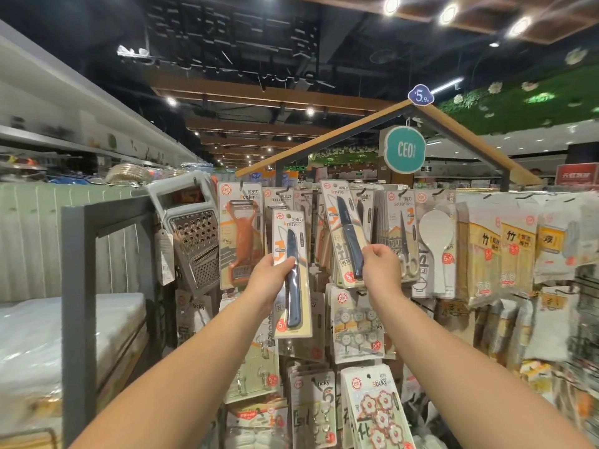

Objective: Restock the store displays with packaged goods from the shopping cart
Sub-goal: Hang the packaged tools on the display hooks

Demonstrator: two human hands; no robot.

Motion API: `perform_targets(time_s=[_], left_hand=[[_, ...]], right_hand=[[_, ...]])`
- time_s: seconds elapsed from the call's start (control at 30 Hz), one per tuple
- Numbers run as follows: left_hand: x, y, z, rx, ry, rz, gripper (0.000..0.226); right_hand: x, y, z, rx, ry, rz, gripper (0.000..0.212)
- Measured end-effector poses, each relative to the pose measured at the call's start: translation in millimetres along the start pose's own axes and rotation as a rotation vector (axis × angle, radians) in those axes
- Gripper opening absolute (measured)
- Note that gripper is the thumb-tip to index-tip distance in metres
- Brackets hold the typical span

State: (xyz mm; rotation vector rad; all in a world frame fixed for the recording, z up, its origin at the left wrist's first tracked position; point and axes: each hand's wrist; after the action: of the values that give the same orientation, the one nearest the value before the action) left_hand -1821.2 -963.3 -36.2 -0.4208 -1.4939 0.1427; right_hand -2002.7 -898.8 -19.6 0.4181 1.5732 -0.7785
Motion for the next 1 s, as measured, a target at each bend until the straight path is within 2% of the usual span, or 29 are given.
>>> perform_targets(time_s=[0.2, 0.33, 0.47, 0.6, 0.67, 0.8, 1.0], left_hand=[[2.5, 1.9, 0.1, 0.005, -0.014, 0.008, 0.018], [-2.0, 0.9, -3.0, 0.002, -0.018, -0.01, 0.039], [-2.4, 1.6, -4.3, -0.001, -0.026, -0.004, 0.051], [-1.5, 1.7, -2.1, -0.008, -0.018, -0.001, 0.063], [1.3, 4.0, -0.3, -0.013, -0.02, 0.006, 0.05], [1.6, 3.7, -1.0, -0.021, -0.02, 0.01, 0.024], [-2.1, 0.3, -2.5, -0.013, -0.016, 0.007, 0.019]], right_hand=[[-0.2, -7.4, -3.1, -0.013, 0.116, -0.034, 0.025], [3.7, -6.4, -9.8, -0.022, 0.112, 0.001, 0.029], [-0.4, -12.4, -16.5, 0.001, 0.039, 0.071, 0.028], [-7.5, -13.6, -16.9, -0.054, 0.061, 0.072, 0.027], [-9.4, -14.4, -18.5, -0.07, 0.053, 0.067, 0.024], [-9.0, -22.2, -31.1, 0.024, 0.01, 0.029, 0.023], [-10.3, -21.5, -24.8, -0.042, 0.091, 0.027, 0.022]])
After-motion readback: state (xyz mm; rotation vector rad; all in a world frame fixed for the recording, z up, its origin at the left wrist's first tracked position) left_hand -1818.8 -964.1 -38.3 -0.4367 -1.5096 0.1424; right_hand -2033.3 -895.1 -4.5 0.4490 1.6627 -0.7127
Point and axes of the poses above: each hand's wrist, its own y-axis away from the middle knuckle, its own z-axis out of the palm, x = y × z, and after that the axes turned 9 degrees about z, right-handed
